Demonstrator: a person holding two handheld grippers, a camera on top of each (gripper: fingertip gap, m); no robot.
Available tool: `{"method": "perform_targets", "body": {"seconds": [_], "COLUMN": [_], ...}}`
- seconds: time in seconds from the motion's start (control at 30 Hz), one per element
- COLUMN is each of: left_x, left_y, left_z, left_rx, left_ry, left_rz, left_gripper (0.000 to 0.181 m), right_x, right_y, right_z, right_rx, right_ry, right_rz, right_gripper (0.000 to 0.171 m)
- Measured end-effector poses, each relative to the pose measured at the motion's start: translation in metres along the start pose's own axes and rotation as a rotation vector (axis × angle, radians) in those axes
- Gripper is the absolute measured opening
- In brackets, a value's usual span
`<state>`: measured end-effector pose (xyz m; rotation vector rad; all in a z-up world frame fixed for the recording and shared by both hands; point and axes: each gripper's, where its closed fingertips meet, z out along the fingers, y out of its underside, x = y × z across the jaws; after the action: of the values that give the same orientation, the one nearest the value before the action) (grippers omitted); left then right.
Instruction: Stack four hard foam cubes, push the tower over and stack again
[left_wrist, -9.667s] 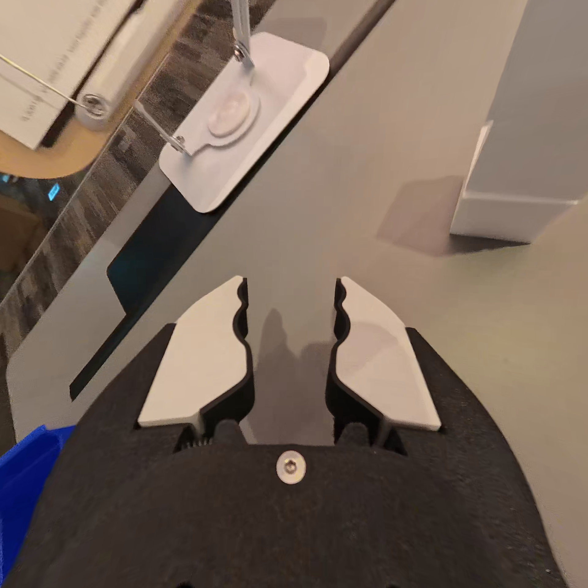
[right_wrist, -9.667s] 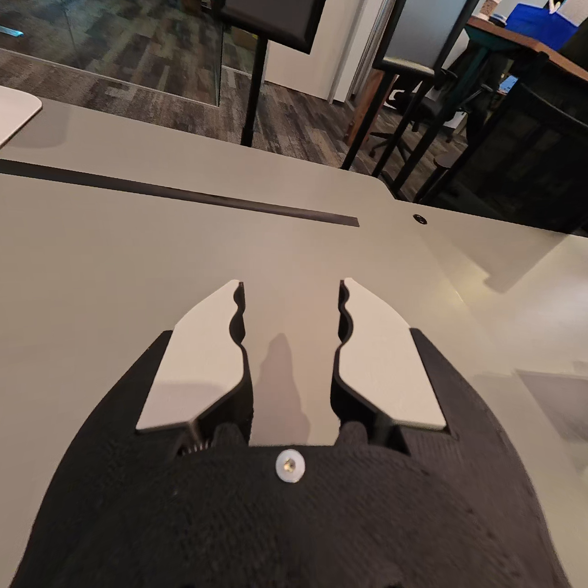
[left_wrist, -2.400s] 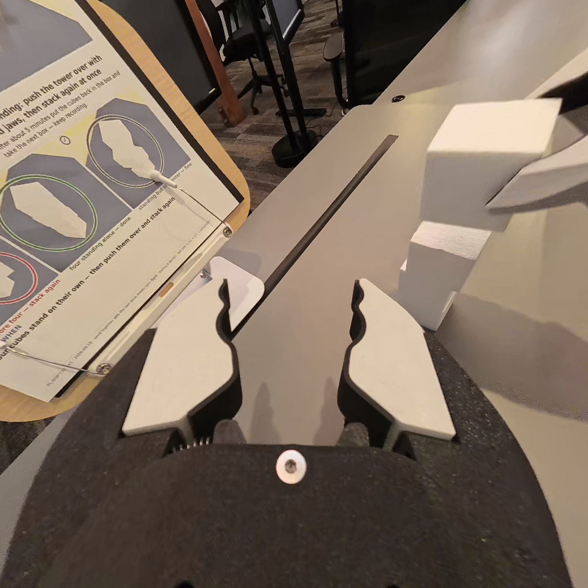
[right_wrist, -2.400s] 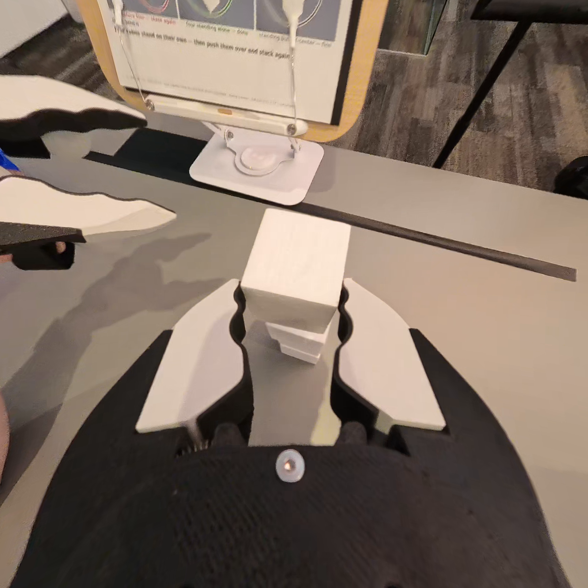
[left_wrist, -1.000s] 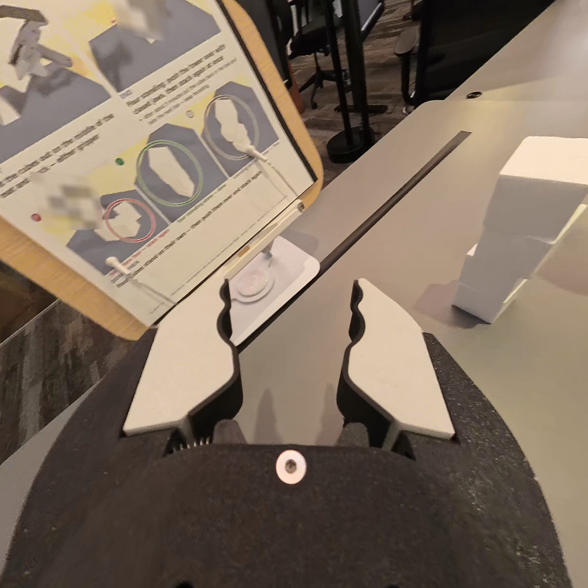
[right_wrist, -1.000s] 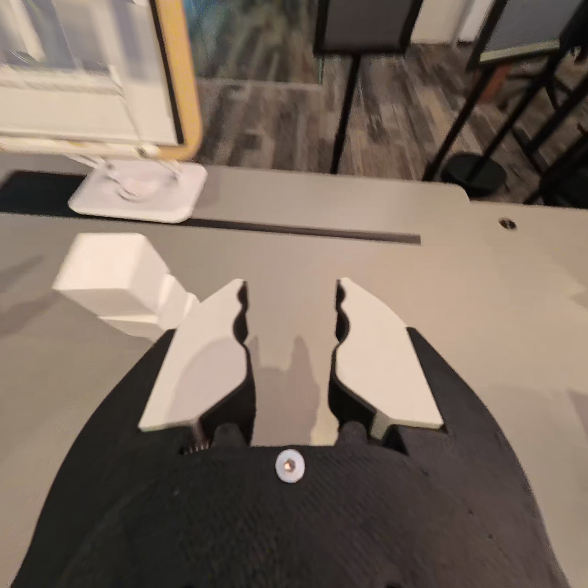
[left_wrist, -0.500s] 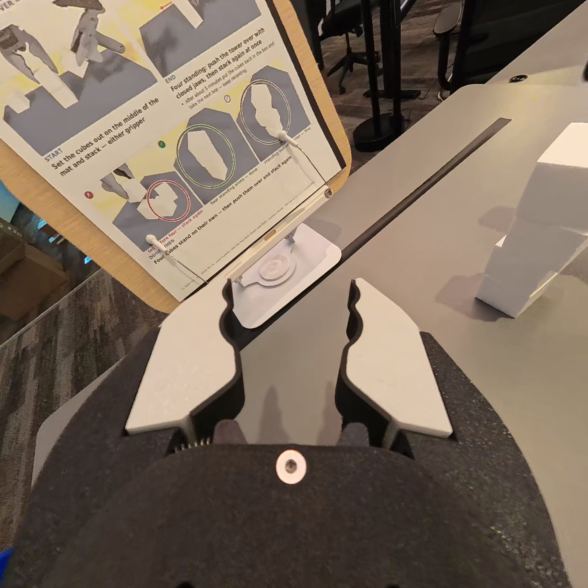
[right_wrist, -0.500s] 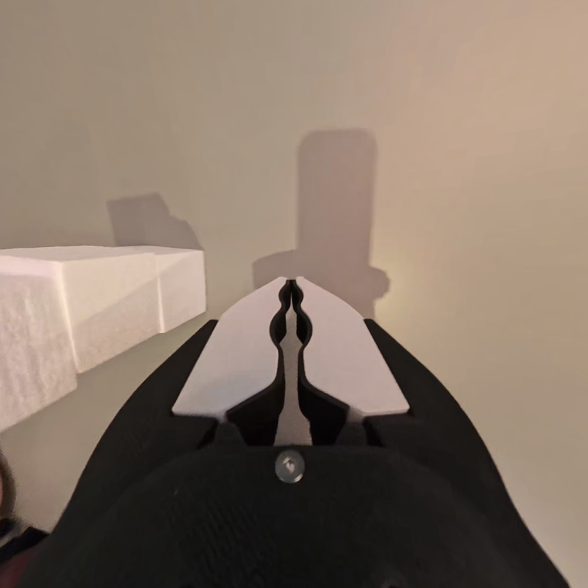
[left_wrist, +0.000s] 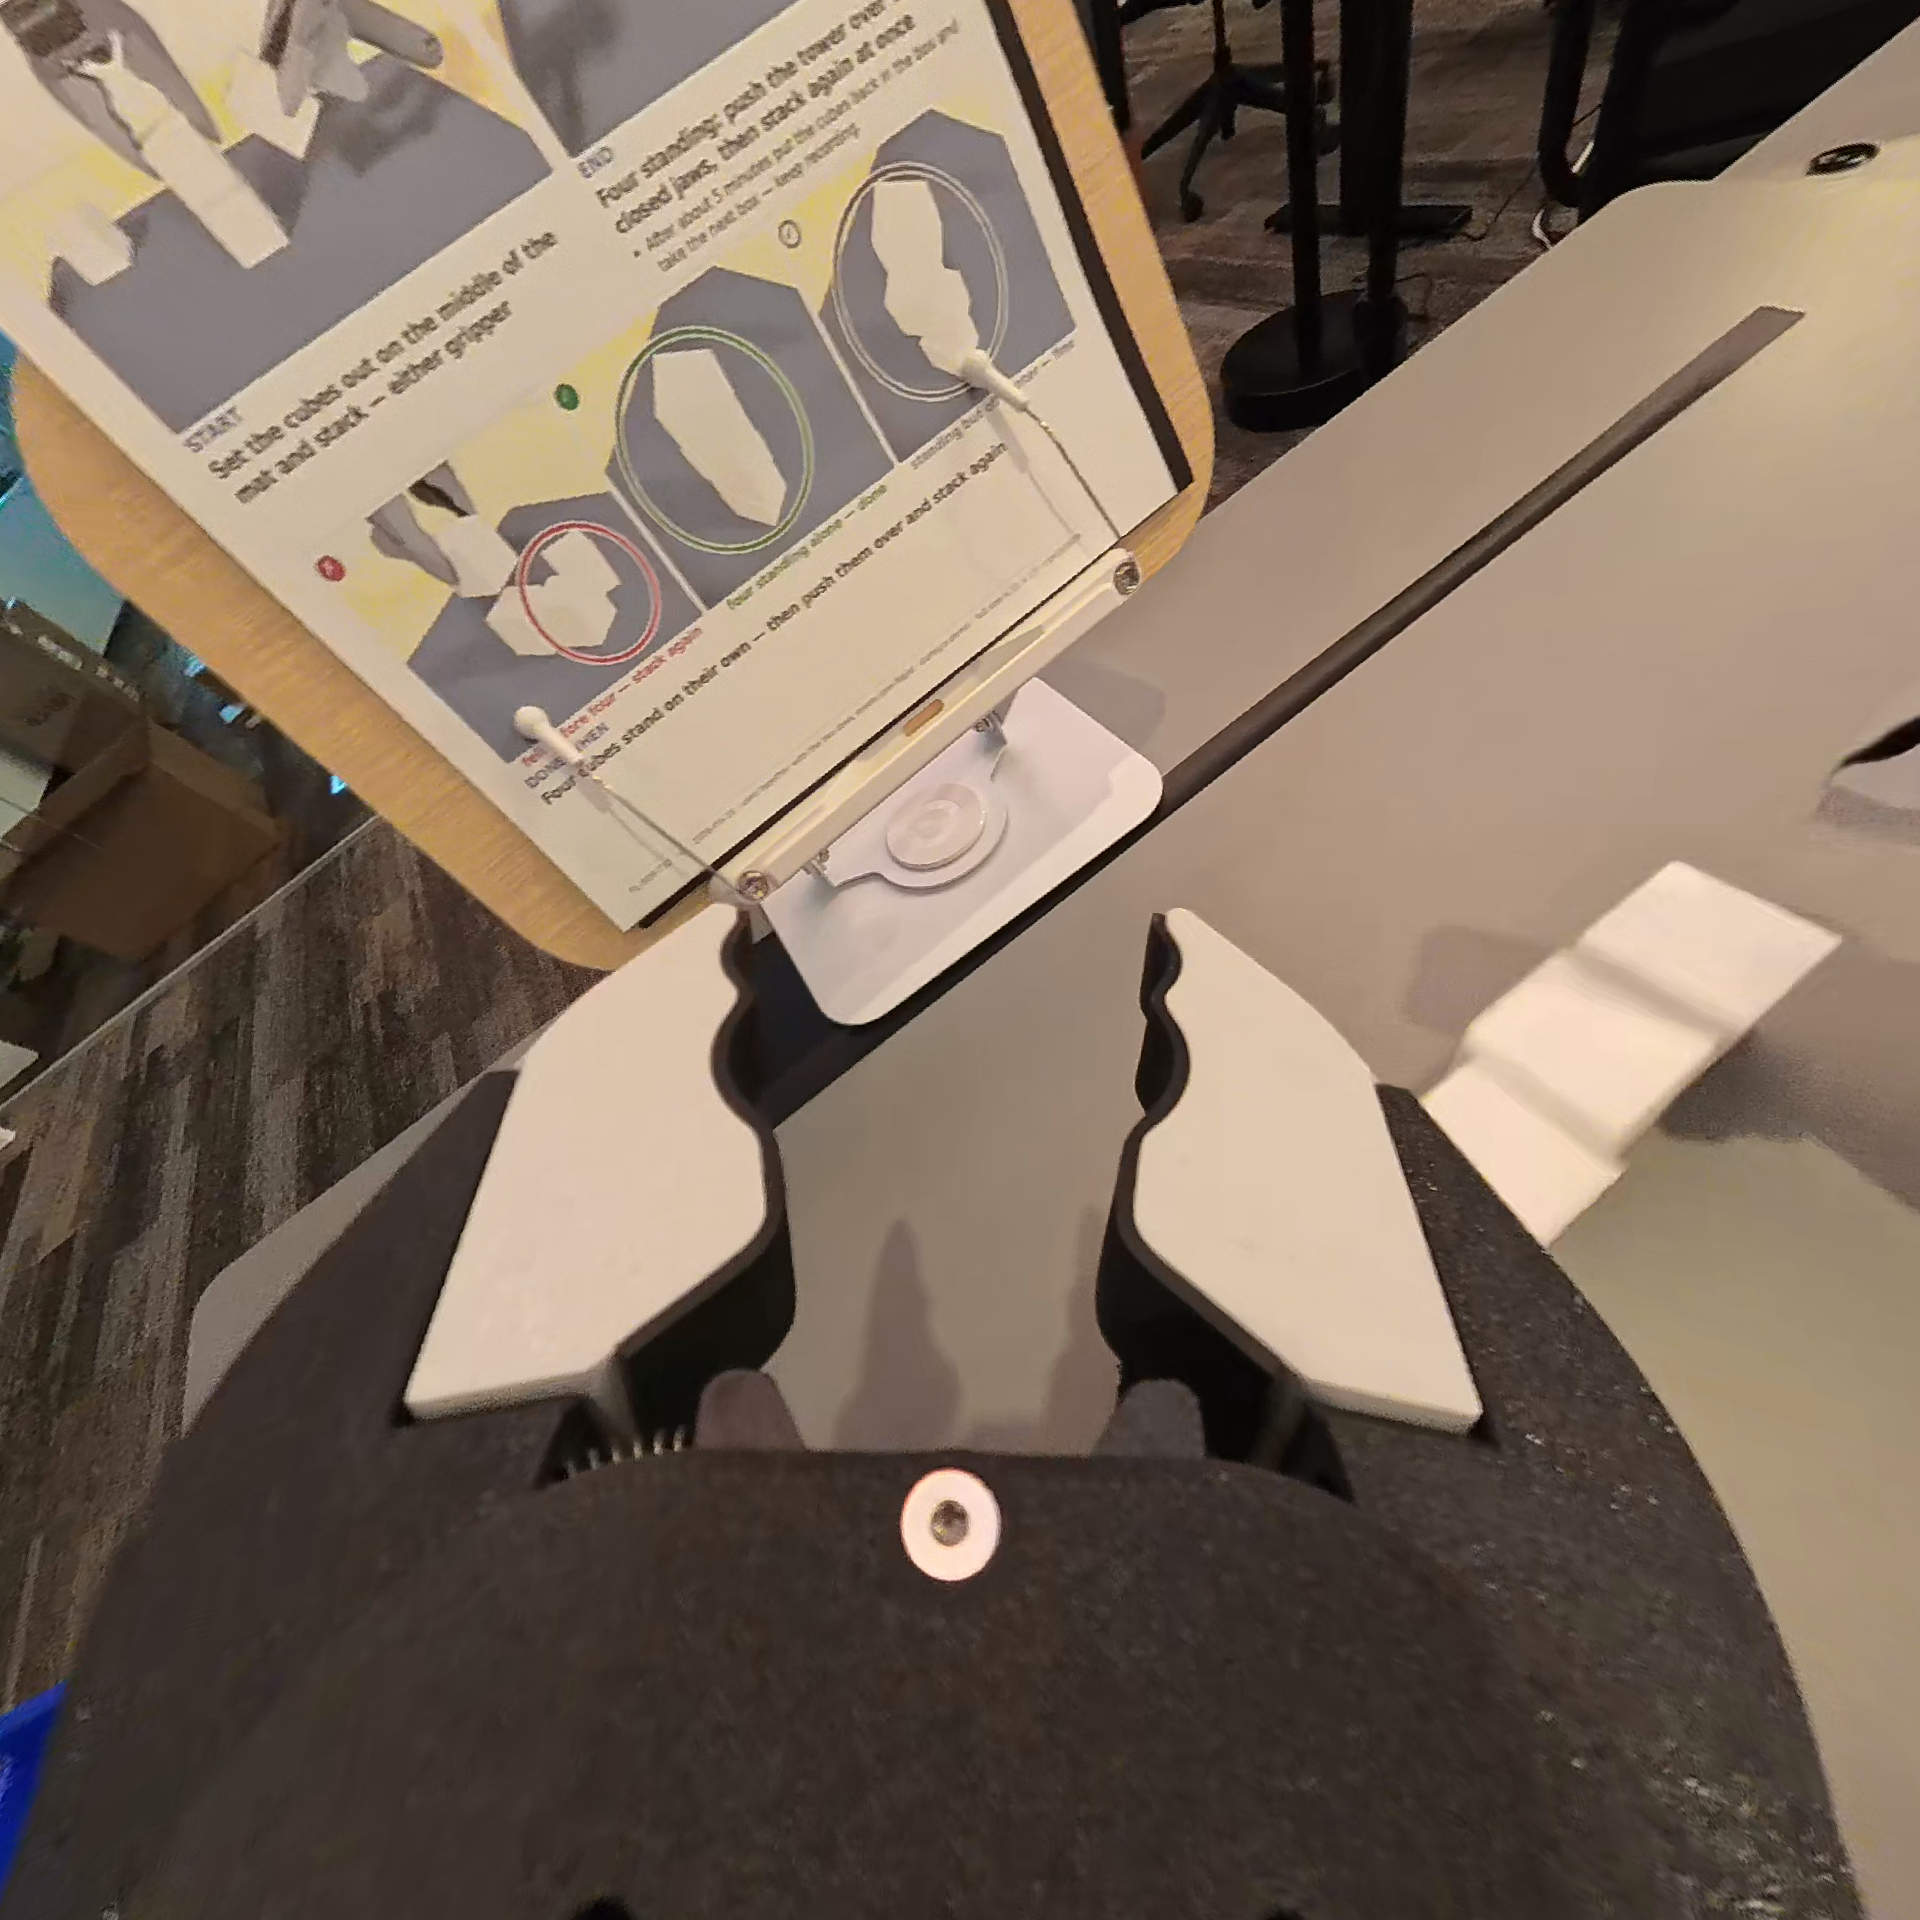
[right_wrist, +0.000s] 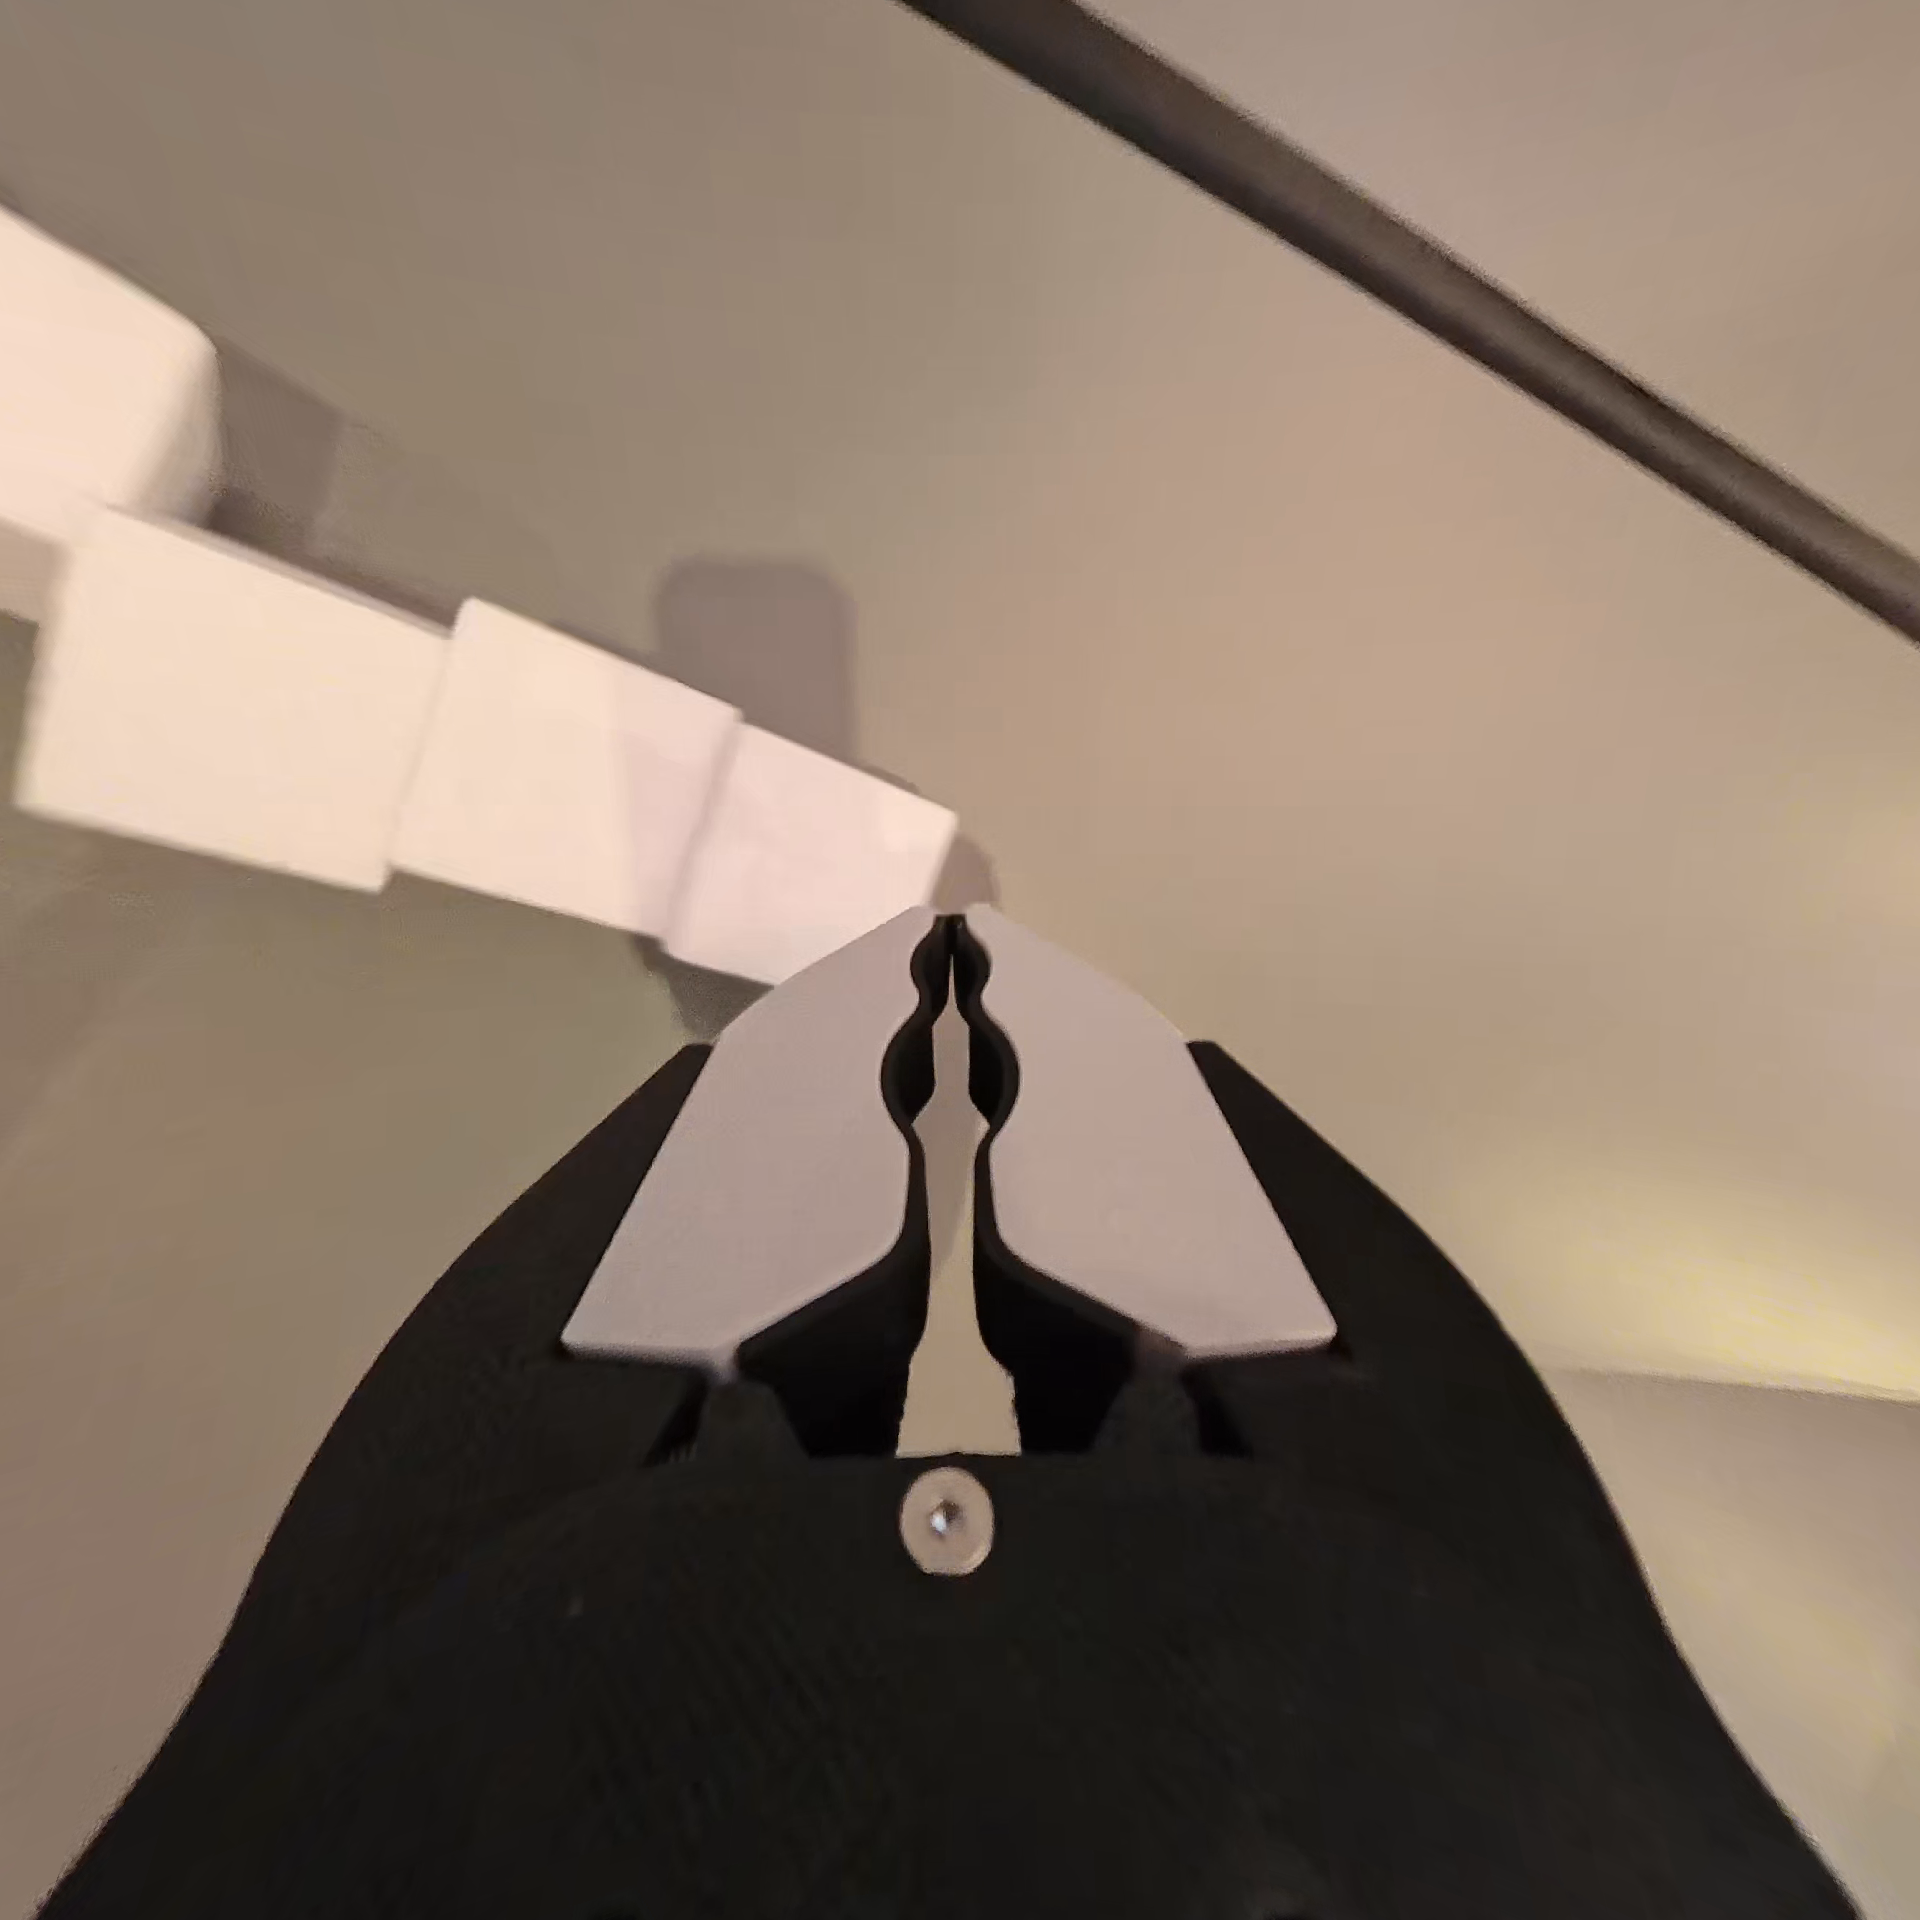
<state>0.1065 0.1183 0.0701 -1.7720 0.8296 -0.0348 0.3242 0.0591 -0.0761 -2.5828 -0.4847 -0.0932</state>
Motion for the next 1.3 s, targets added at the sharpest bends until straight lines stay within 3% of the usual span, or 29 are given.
{"method": "perform_targets", "body": {"seconds": [0.27, 0.47, 0.67, 0.87, 0.97, 1.17, 1.27, 1.3], "left_x": [-0.020, -0.025, -0.016, -0.022, -0.017, -0.008, 0.010, 0.003], "left_y": [0.008, 0.012, 0.035, 0.131, 0.167, 0.218, 0.235, 0.239], "left_z": [-0.026, -0.085, -0.134, -0.110, -0.092, -0.067, -0.060, -0.059], "left_rx": [-0.022, -0.019, -0.049, -0.431, -0.547, -0.782, -0.890, -0.907], "left_ry": [-0.069, -0.149, -0.158, -0.133, -0.077, -0.021, 0.071, 0.019], "left_rz": [0.006, 0.056, -0.087, -0.329, -0.422, -0.535, -0.648, -0.621], "left_gripper": [0.071, 0.071, 0.048, 0.043, 0.042, 0.073, 0.077, 0.083], "right_x": [0.002, 0.012, 0.024, 0.035, 0.038, 0.043, 0.046, 0.048], "right_y": [-0.037, -0.062, -0.057, -0.050, -0.046, -0.040, -0.038, -0.038], "right_z": [-0.068, -0.136, -0.168, -0.184, -0.193, -0.205, -0.203, -0.201], "right_rx": [0.346, 0.734, 0.847, 0.875, 0.890, 0.919, 0.900, 0.892], "right_ry": [-0.074, -0.035, -0.037, -0.051, -0.031, -0.021, 0.001, 0.007], "right_rz": [-0.091, -0.221, -0.224, -0.189, -0.197, -0.193, -0.197, -0.198], "right_gripper": [0.001, 0.007, 0.019, 0.025, 0.025, 0.025, 0.025, 0.025]}}
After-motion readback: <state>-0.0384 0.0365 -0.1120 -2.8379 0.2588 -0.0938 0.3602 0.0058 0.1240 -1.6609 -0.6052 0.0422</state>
